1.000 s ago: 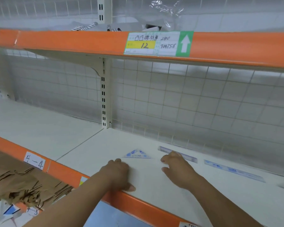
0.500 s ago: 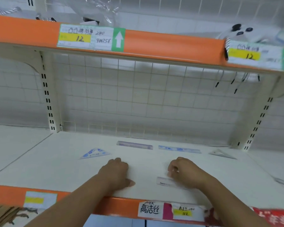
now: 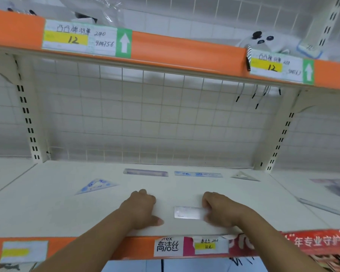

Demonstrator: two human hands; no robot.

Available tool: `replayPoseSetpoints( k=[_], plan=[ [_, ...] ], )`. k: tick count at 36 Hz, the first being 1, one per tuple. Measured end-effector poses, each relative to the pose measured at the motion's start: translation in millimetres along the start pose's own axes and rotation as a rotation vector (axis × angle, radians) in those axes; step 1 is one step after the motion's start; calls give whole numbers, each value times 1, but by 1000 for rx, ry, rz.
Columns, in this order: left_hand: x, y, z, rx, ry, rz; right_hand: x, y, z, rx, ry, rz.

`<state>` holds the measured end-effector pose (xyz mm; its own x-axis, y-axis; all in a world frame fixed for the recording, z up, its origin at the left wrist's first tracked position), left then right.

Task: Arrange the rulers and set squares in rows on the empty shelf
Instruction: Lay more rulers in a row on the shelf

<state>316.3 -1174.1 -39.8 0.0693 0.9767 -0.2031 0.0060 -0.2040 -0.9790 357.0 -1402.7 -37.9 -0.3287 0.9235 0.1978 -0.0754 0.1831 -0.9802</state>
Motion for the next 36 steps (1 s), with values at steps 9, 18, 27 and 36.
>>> replayPoseSetpoints(
  k=[9,18,27,36],
  plan=[
    [17,-6,6,-19,-41,18,29,6,-15,-100,-92,-170],
    [43,-11,13,-39,-126,24,58,10,-45,-116,-115,-198],
    [62,-15,12,-41,-195,-1,87,20,-77,-171,-198,-176],
    [75,-18,9,-61,-266,-12,100,28,-113,-213,-276,-191]
  ],
)
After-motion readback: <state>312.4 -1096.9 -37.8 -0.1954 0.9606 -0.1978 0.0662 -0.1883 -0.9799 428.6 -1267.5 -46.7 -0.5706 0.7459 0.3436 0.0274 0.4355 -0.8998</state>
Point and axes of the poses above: each hand's wrist, its own z-axis away from the middle knuckle, its own y-axis out of the palm, x = y × z, the point moved 3 cm from there along -z, towards the middle knuckle, and after that the axes turned 13 degrees about -x, right-handed, at the moved point
